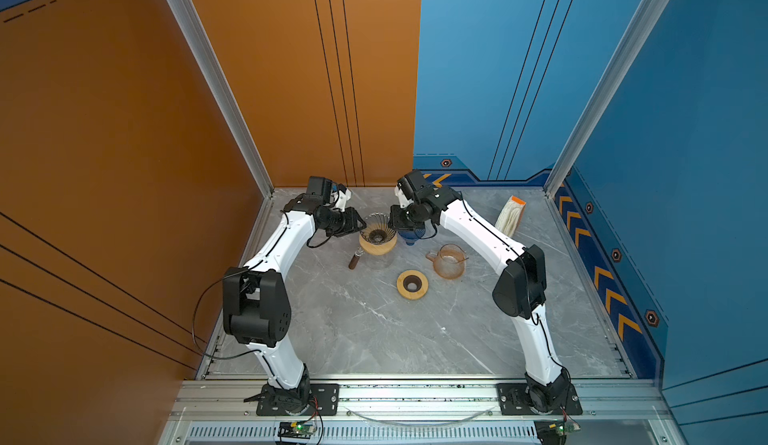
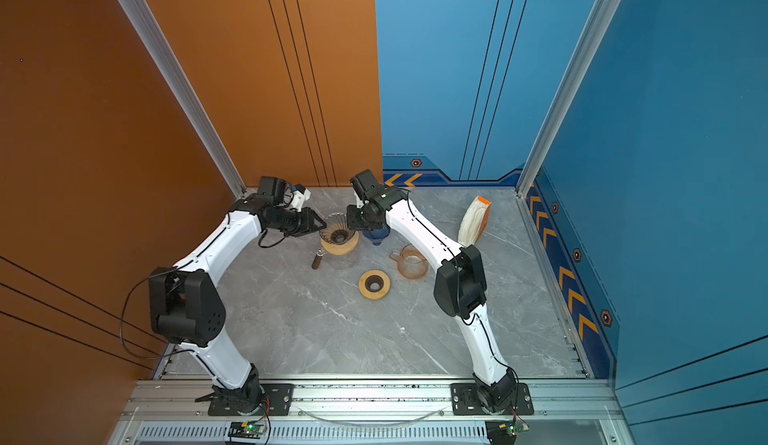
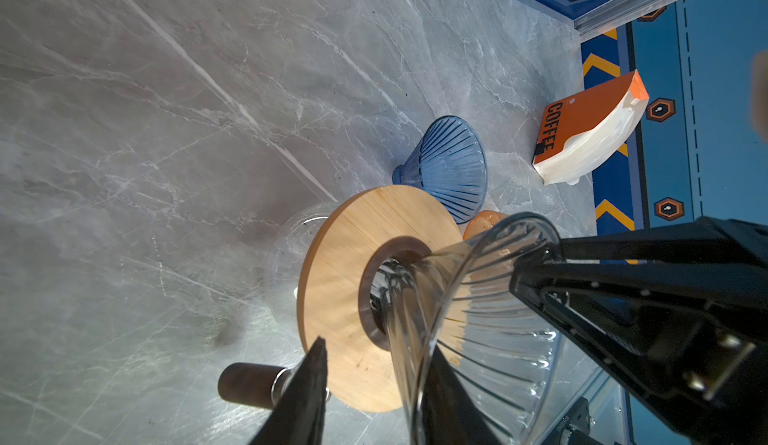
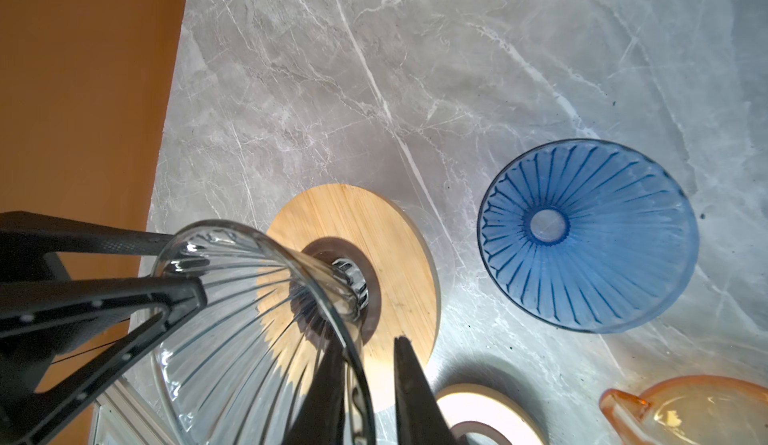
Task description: Place the coffee filter in the dripper
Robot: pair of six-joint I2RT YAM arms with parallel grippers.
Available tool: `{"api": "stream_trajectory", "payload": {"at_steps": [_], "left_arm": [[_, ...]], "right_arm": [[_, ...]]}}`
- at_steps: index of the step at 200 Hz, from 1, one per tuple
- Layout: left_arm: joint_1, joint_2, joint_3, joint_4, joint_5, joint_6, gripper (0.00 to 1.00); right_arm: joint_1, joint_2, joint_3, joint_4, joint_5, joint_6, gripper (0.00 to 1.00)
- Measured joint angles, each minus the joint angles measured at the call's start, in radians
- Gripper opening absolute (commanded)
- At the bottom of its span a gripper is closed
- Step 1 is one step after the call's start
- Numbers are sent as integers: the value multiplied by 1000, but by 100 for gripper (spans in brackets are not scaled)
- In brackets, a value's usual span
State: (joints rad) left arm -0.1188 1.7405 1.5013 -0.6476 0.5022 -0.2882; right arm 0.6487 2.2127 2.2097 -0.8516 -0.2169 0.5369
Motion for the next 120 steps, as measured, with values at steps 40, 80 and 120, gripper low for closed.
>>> {"api": "stream_trajectory", "payload": {"at_steps": [40, 80, 120], "left_arm": [[0, -3, 0, 0, 0, 0, 28], [2, -3, 0, 0, 3, 0, 22], [5, -3, 0, -8, 9, 0, 13]], "right_arm": [[2, 0, 9, 2, -8, 11, 12], [5, 0, 11, 18, -22, 26, 4], [6, 0, 12, 18, -23, 45, 0]]}}
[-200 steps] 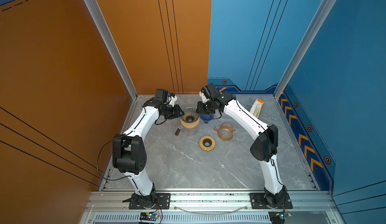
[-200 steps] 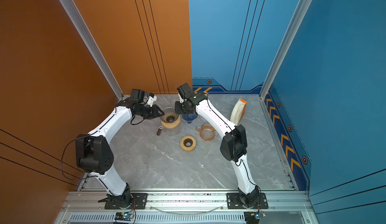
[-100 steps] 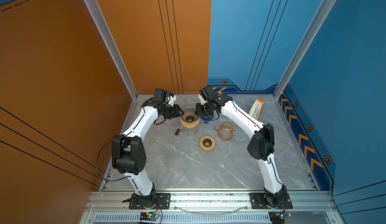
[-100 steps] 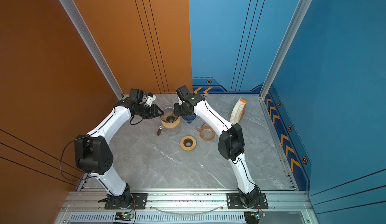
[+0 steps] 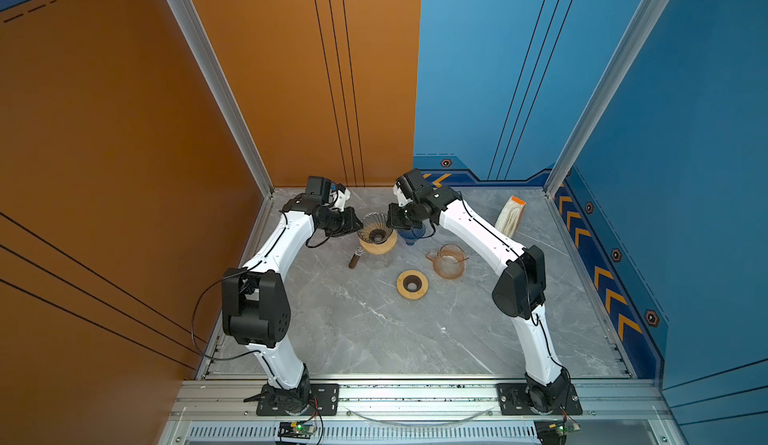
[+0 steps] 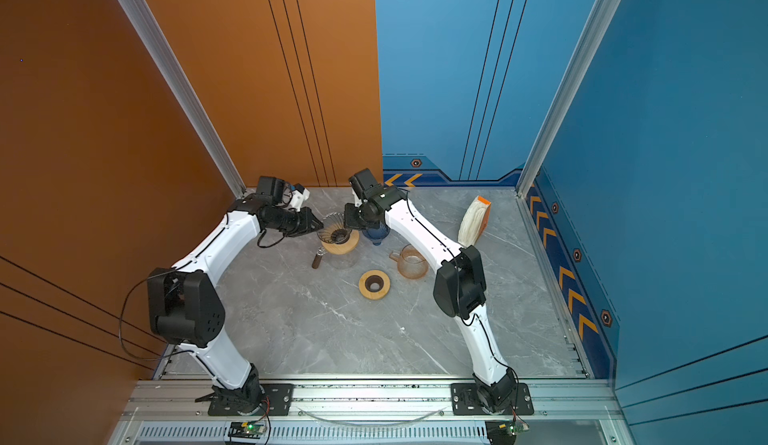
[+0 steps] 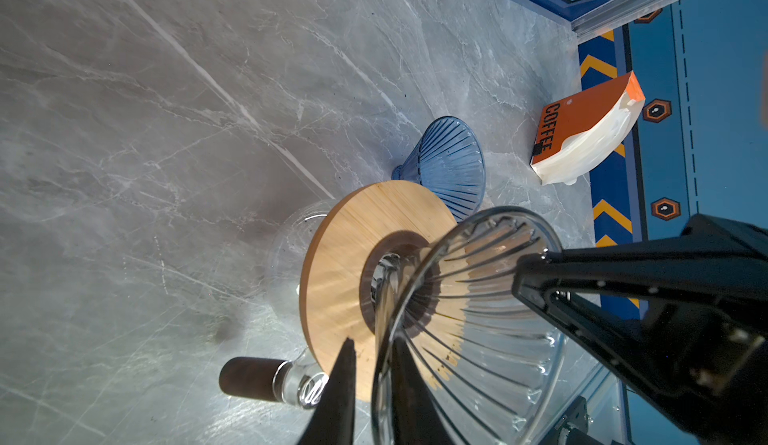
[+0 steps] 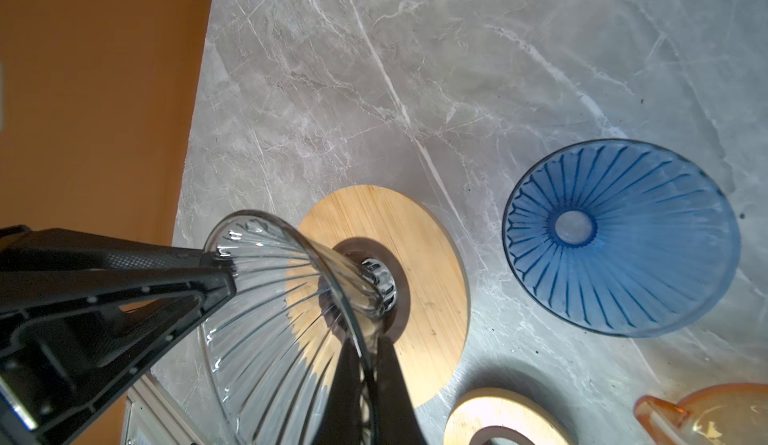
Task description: Place the coffee filter in the dripper
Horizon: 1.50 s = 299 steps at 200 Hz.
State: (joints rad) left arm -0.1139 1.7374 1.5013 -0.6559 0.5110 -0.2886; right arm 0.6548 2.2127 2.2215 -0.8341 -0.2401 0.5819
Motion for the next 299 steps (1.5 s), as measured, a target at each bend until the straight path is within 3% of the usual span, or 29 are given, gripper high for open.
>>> {"api": "stream_trajectory", "payload": {"at_steps": [69, 179, 225, 238, 273, 299], "left_arm": [[2, -18, -9, -35, 24, 5, 3], [2, -83, -27, -178, 23, 12, 3], [2, -109, -54, -186, 18, 16, 3], [2, -109, -54, -186, 16, 16, 4], [-1, -109, -52, -193, 16, 30, 20], [-8, -109, -48, -224, 16, 45, 26]], "right_arm": [[-2, 5, 11, -29, -39, 3, 0], [1, 23, 50, -145, -172, -5, 0], [14, 20, 50, -163, -169, -20, 0], [16, 20, 52, -162, -164, -24, 0], [23, 20, 55, -166, -134, -29, 13], [23, 20, 55, -169, -97, -35, 21]]}}
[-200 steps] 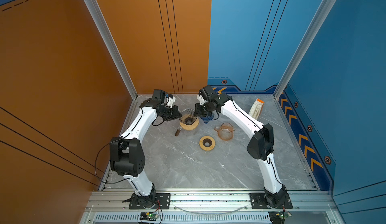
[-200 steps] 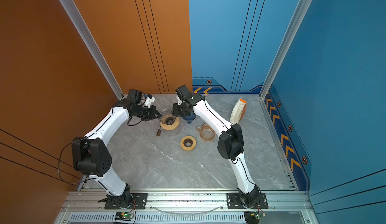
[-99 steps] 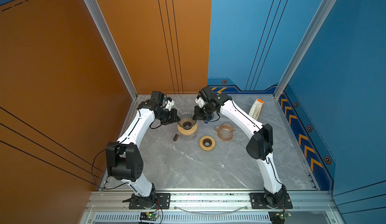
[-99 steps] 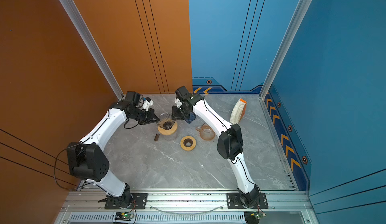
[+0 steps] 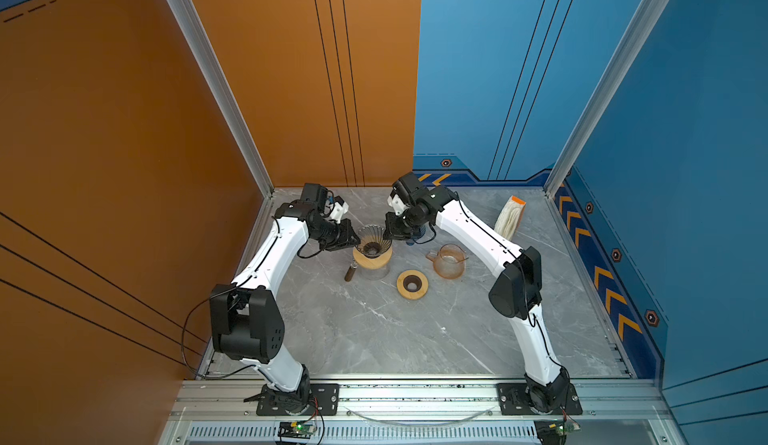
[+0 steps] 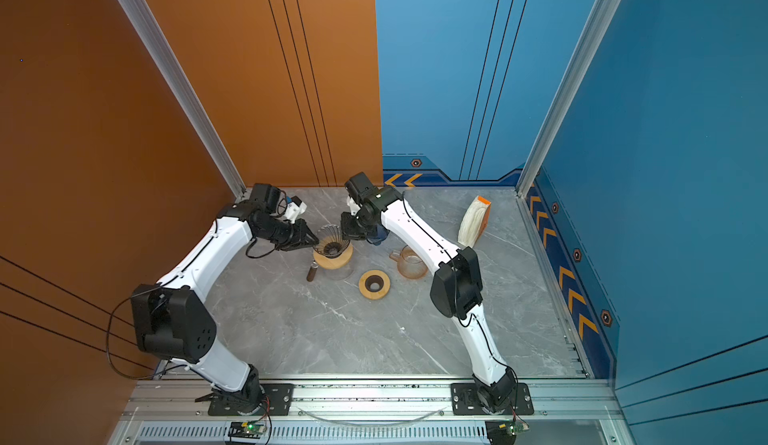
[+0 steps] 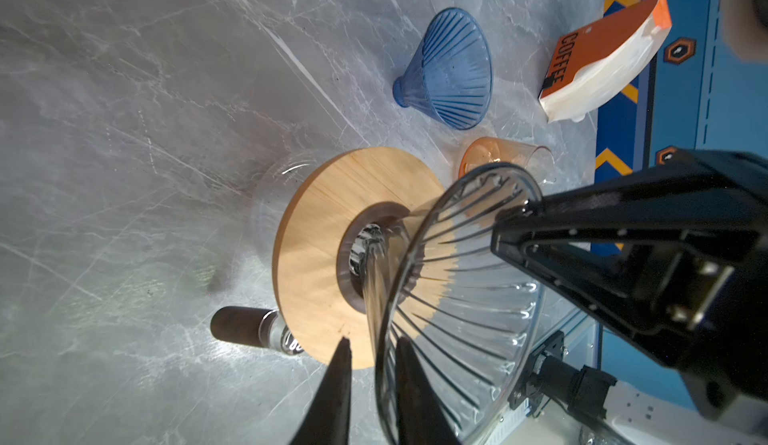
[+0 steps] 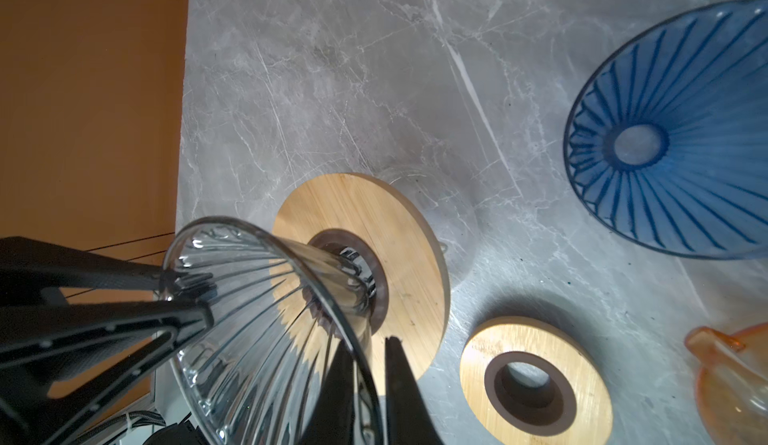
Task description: Place the coffee filter in the dripper
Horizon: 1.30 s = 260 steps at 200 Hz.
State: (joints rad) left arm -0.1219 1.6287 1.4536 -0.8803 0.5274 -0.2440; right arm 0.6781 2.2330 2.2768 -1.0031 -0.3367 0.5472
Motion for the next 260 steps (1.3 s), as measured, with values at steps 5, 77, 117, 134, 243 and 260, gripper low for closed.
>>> {"api": "stream_trajectory", "payload": {"at_steps": [5, 77, 117, 134, 243, 260], "left_arm": [[-2, 0, 2, -3, 0, 3, 27], [-3, 0, 17, -21, -1, 12, 21], [-3, 2, 25, -25, -8, 13, 16], [-3, 3, 28, -27, -13, 13, 15], [-3, 23, 29, -27, -14, 13, 9], [-3, 26, 31, -27, -14, 13, 9]], "right_arm": [[0, 0, 0, 0, 2, 2, 21], [0, -14, 0, 0, 54, -4, 20], [4, -34, 0, 0, 55, -8, 13], [4, -40, 0, 1, 55, -7, 10], [11, -41, -1, 1, 53, -8, 16], [12, -41, -1, 1, 53, -7, 17]]}}
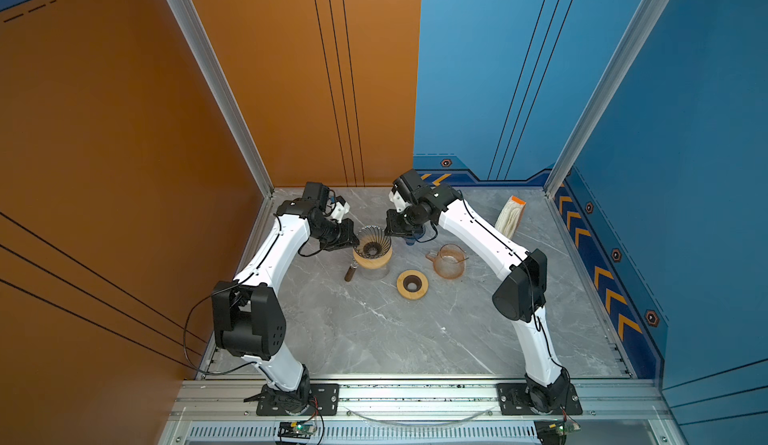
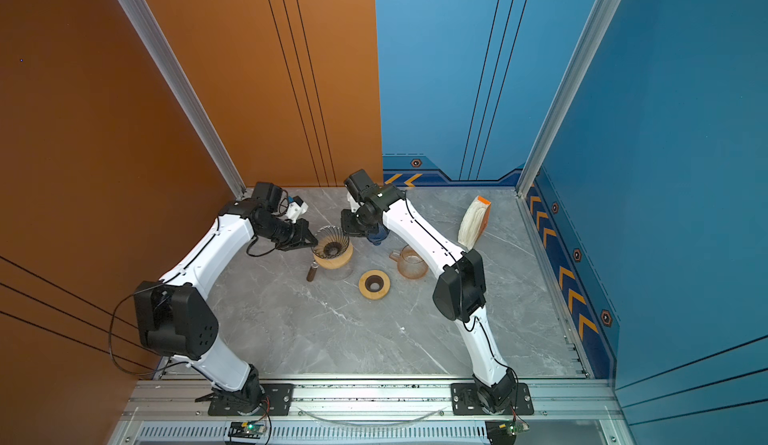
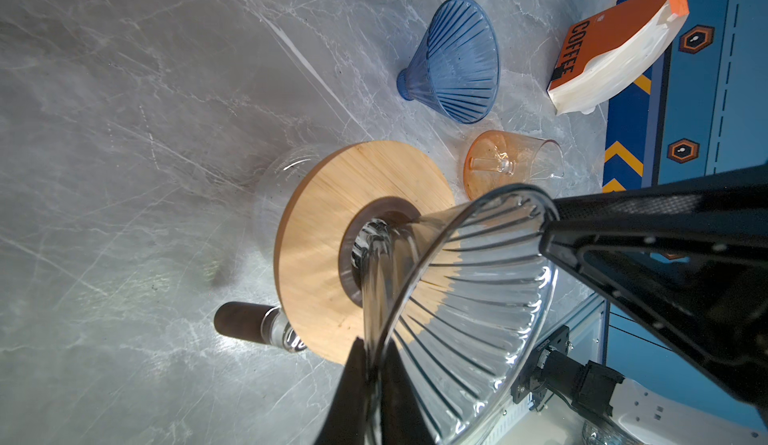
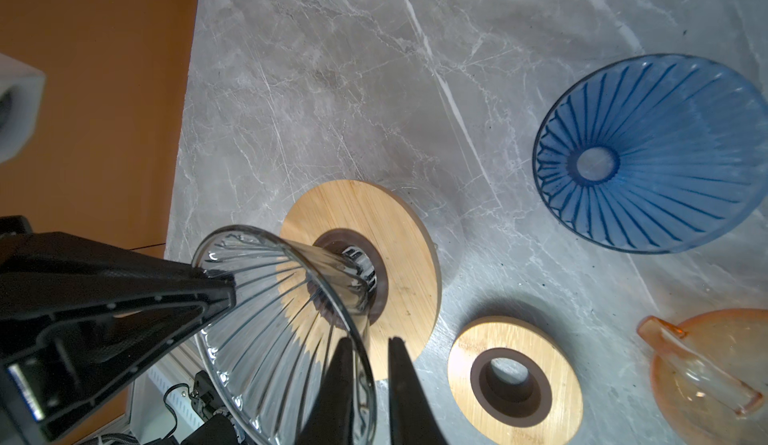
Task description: Place the coffee filter in the dripper
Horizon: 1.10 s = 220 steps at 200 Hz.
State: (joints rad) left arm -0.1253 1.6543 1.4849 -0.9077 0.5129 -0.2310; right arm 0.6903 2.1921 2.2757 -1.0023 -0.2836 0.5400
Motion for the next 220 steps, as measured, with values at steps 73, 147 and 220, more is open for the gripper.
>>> {"api": "stream_trajectory", "payload": {"at_steps": [73, 147, 220], "left_arm": [[0, 11, 14, -2, -1, 0, 11], [6, 12, 16, 1, -1, -1, 11], [14, 23, 24, 13, 0, -1, 4]], "right_arm": [[0, 0, 0, 0, 0, -1, 6], [0, 0, 0, 1, -3, -1, 2], [2, 0, -7, 1, -11, -1, 0]]}}
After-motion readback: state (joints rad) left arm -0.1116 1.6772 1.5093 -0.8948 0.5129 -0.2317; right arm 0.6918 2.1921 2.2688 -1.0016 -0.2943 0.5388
